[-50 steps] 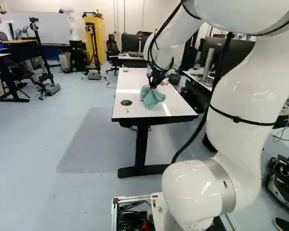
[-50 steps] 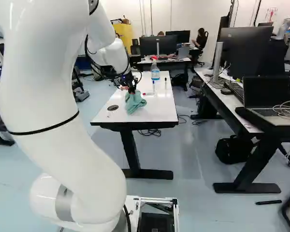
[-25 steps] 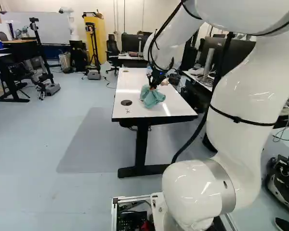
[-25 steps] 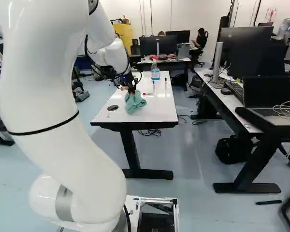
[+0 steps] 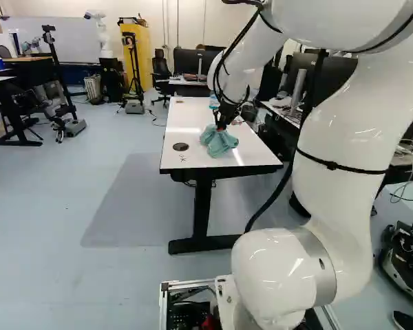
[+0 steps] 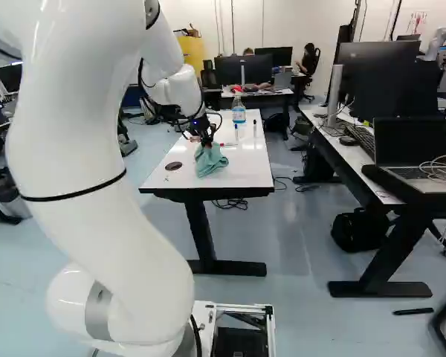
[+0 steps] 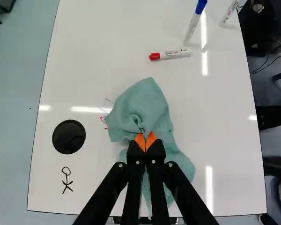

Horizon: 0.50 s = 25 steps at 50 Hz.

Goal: Clean the table with the green towel

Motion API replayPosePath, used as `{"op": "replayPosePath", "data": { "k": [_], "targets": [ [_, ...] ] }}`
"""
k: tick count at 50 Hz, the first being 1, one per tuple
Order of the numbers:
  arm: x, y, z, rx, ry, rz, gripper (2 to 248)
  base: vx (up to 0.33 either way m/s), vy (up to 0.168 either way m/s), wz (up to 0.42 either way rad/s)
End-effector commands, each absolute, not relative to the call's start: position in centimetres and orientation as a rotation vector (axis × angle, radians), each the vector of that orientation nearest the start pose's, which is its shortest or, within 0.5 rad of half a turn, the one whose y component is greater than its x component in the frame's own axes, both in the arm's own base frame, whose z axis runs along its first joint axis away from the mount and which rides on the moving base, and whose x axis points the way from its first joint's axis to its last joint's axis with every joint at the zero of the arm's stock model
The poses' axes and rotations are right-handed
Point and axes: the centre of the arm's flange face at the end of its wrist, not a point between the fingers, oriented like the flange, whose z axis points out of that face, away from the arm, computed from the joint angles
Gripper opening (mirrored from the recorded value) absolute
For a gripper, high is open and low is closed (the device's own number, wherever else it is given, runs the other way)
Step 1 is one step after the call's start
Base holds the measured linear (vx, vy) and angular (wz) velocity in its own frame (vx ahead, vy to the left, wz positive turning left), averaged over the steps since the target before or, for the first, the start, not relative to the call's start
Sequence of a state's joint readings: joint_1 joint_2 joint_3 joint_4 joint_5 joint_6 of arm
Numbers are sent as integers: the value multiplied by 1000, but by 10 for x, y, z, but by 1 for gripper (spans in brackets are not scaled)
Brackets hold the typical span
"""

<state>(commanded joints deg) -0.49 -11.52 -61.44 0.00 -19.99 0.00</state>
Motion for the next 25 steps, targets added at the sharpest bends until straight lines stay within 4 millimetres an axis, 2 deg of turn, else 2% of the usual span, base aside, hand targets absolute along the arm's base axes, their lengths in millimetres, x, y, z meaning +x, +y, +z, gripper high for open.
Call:
{"op": "replayPosePath", "data": {
  "k": [10, 25],
  "targets": [
    [551, -14, 496, -3050, 38, -779, 21, 0, 0, 0],
    [558, -14, 476, -3062, 38, -726, 21, 0, 0, 0]
  ]
}}
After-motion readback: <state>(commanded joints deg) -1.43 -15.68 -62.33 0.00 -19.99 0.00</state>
